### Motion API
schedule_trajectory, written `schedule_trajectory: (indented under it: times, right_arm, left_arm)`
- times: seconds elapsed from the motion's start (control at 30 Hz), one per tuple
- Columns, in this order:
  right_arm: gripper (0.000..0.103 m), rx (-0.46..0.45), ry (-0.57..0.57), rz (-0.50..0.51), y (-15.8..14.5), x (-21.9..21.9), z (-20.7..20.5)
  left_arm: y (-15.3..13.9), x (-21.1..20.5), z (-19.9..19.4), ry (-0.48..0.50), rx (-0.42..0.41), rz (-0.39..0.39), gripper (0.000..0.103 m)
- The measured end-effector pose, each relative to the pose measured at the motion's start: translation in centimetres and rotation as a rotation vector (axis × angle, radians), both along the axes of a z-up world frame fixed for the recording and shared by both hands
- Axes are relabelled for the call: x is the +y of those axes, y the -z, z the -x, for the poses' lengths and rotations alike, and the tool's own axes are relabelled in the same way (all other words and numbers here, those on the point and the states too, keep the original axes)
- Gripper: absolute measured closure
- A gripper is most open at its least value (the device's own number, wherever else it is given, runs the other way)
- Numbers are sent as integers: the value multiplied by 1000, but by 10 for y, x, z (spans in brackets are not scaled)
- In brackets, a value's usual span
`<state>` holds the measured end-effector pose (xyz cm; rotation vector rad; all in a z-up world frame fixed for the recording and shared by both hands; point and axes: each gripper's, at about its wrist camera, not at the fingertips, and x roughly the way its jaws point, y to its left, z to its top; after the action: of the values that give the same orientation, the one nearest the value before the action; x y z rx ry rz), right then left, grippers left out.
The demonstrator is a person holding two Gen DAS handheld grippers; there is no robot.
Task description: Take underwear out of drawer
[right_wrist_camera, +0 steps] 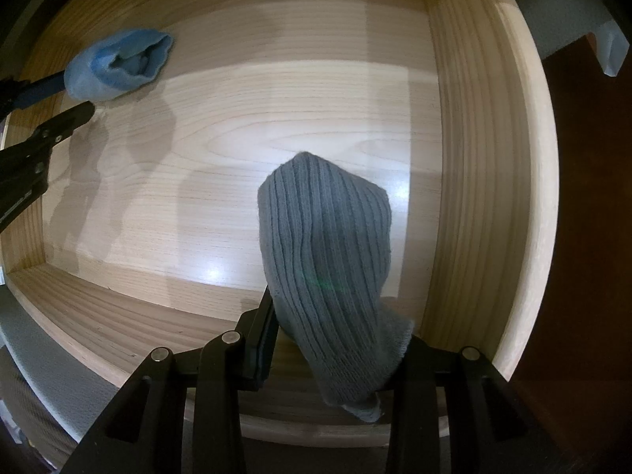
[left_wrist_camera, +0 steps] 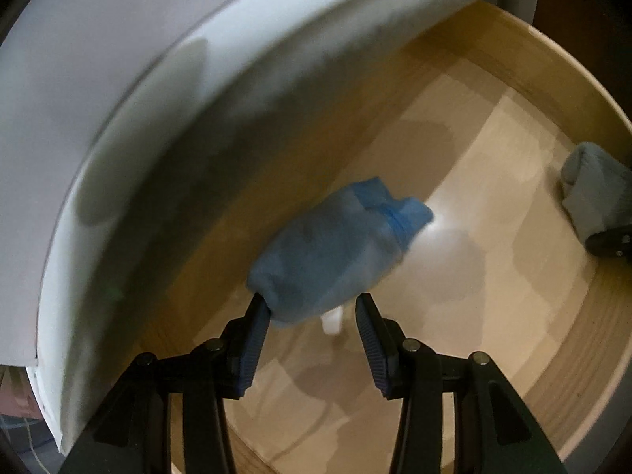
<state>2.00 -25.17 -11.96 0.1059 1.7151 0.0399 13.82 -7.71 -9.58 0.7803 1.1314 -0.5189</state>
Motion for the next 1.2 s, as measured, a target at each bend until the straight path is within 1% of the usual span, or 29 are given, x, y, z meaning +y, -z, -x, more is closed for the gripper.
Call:
schedule_trajectory:
  times: [0.17, 0.2, 0.4, 0.5, 0.57, 0.6, 0.7, 0.77, 0.93, 1.07, 1.1, 1.2]
  right_arm:
    - [71, 3, 7, -1, 1, -1, 1]
    - [71, 6, 37, 10, 1, -2, 1]
    - [70, 6, 38, 9, 3, -4, 3]
    - [70, 6, 39, 9, 3, -3, 2]
    - [70, 6, 39, 8, 3, -3, 2]
    - [70, 7, 39, 8, 1, -3, 0]
    - [70, 7, 40, 6, 1, -4, 0]
    - [70, 7, 40, 6, 1, -4, 1]
    - [70, 7, 41, 5, 1, -3, 0]
    - [70, 6, 42, 5, 1, -3, 0]
    - [70, 6, 42, 4, 1, -3, -1]
    - [70, 6, 43, 3, 1, -3, -2]
  left_arm:
    - [7, -2, -6, 2, -10, -16, 57]
    - [8, -2, -7, 4, -9, -16, 57]
    - [7, 0, -15, -12, 12, 22, 58]
    - [9, 0, -18, -19, 13, 1, 68]
    - [9, 1, -21, -27, 12, -14, 76]
    - [10, 1, -21, -27, 13, -24, 78]
    - [11, 2, -24, -39, 32, -46, 83]
    - [13, 7, -19, -52, 45, -62, 86]
    - [17, 11, -13, -63, 86, -106, 90]
    - [18, 15, -13, -83, 149, -131, 90]
    - [17, 8, -25, -90, 160, -136, 90]
    - [18, 10, -20, -121, 218, -136, 91]
